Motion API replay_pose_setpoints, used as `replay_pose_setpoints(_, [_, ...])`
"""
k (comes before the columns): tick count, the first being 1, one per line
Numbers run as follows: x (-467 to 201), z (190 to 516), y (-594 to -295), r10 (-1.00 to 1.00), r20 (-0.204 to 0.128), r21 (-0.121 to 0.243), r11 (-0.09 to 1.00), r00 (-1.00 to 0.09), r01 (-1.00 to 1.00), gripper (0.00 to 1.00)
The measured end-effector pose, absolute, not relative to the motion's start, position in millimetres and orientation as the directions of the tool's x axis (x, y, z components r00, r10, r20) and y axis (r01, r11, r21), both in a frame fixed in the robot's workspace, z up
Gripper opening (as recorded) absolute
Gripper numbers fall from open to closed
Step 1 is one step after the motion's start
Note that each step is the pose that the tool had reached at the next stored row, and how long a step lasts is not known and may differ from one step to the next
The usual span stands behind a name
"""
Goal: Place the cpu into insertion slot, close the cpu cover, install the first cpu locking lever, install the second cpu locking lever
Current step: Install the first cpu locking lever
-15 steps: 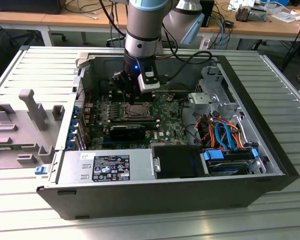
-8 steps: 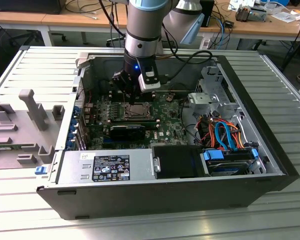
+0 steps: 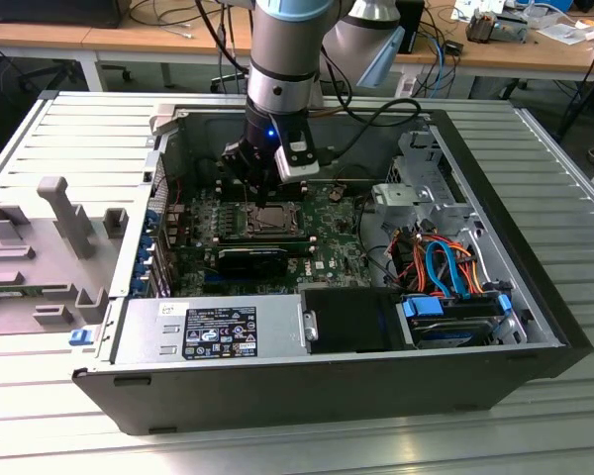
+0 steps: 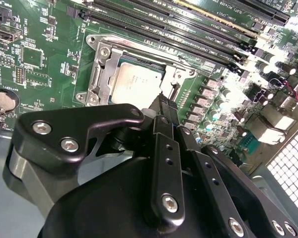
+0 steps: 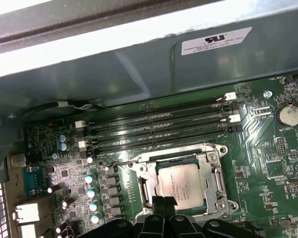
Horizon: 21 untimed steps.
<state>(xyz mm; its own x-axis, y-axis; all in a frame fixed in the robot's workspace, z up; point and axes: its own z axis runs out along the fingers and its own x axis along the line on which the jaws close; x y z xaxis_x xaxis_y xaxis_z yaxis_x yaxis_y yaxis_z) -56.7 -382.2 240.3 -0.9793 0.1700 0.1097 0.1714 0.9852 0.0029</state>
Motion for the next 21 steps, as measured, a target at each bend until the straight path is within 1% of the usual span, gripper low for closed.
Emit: replay_pose_setpoints(21, [-56.7, 240.3, -382.3, 0.118, 0.11, 0.003, 0.993, -0.987, 0.119, 0.11])
